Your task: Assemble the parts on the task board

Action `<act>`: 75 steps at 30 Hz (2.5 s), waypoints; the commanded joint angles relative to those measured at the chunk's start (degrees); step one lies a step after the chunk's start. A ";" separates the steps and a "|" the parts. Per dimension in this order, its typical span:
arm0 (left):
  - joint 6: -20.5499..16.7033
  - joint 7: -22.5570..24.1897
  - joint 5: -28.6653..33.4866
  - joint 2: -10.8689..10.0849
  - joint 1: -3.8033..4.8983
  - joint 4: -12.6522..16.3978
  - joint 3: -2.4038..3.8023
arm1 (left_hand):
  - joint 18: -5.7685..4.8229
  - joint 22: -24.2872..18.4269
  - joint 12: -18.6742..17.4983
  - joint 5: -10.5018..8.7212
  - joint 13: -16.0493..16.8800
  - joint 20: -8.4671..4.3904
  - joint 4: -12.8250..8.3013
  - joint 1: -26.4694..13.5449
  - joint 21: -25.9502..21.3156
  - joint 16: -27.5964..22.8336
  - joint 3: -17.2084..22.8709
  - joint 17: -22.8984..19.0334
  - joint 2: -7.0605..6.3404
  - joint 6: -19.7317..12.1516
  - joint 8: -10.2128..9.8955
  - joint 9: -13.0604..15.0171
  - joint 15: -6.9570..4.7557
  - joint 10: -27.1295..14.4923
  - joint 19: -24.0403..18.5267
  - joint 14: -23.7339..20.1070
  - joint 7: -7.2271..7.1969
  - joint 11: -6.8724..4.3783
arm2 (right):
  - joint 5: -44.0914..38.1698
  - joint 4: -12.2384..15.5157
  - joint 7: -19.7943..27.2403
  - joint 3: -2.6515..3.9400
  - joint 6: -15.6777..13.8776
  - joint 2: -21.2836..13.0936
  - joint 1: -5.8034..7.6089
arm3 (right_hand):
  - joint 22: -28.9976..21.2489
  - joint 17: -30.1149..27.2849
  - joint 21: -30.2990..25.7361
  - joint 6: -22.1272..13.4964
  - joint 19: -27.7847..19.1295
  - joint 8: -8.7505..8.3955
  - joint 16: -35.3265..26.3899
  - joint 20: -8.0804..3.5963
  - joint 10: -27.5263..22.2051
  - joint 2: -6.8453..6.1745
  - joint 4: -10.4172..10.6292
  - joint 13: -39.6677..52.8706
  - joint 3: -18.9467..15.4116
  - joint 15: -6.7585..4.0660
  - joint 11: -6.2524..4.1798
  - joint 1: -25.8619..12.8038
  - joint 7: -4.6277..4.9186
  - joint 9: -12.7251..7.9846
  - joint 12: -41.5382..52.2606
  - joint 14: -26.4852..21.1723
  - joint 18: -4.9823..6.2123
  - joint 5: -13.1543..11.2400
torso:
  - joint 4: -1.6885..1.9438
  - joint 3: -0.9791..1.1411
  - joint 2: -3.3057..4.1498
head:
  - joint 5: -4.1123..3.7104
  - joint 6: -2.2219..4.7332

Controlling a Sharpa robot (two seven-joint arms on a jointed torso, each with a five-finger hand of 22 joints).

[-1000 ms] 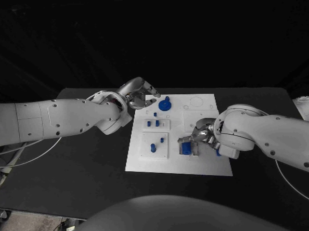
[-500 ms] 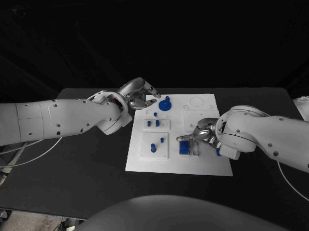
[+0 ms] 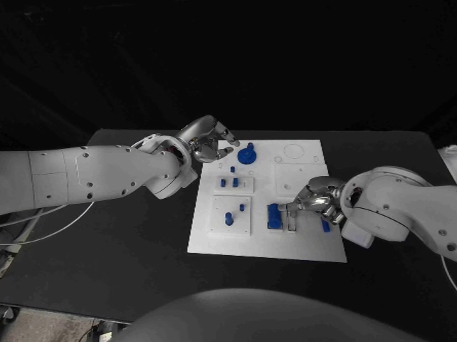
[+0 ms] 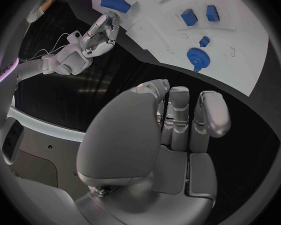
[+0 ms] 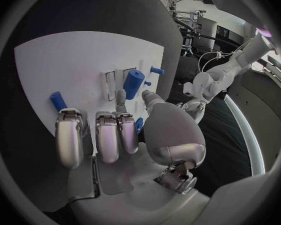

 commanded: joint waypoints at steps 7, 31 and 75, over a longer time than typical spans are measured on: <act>-0.17 1.50 0.21 -0.11 -0.08 0.25 0.04 | 0.89 9.20 0.26 -0.22 0.04 0.20 0.10 0.63 -0.12 0.46 0.61 0.05 0.02 0.16 0.08 0.09 -0.02 0.52 -0.35 -0.47 0.34 -0.05 | -15.78 7.44 18.23 -0.06 -9.70 -5.94 -1.08 | 12.85 15.05 -0.02 -8.69 1.84 0.18 0.20 0.74 6.05 -0.07 -8.17 15.07 6.89 1.42 1.85 12.33 2.35 0.73 0.22 5.87 -0.46 9.86 | -0.16 -0.05 -0.12 | 0.36 0.00; 0.05 1.49 0.21 -0.43 -0.30 0.46 0.04 | 0.89 9.20 0.26 -0.22 0.04 0.20 0.11 0.63 -0.12 0.46 0.63 0.04 0.02 0.16 0.09 0.09 -0.02 0.53 -0.35 -0.47 0.34 -0.05 | -28.46 8.31 22.28 -0.11 -17.07 -6.62 -7.64 | 12.80 15.05 0.22 -13.05 1.55 20.14 0.20 1.28 6.05 -1.56 -7.70 15.07 5.30 1.37 1.46 13.84 1.40 10.55 0.22 5.87 -0.37 2.76 | -0.04 -0.02 -0.04 | 0.27 0.00; 1.20 0.83 0.21 -0.47 -0.30 0.47 0.04 | 0.90 9.21 0.35 -0.25 0.03 0.17 0.17 0.60 -0.04 0.47 1.21 -0.05 -0.01 0.29 0.15 0.12 -0.05 0.63 -0.36 -0.51 0.47 -0.05 | -34.25 6.12 23.34 -0.12 -25.11 -6.62 -11.02 | 12.98 15.05 0.72 -22.50 2.00 42.24 0.20 0.66 6.05 -6.25 -0.40 15.07 -0.98 0.63 0.69 12.03 0.48 10.00 0.22 5.87 -0.52 -21.49 | -0.04 -0.02 -0.04 | 0.55 0.00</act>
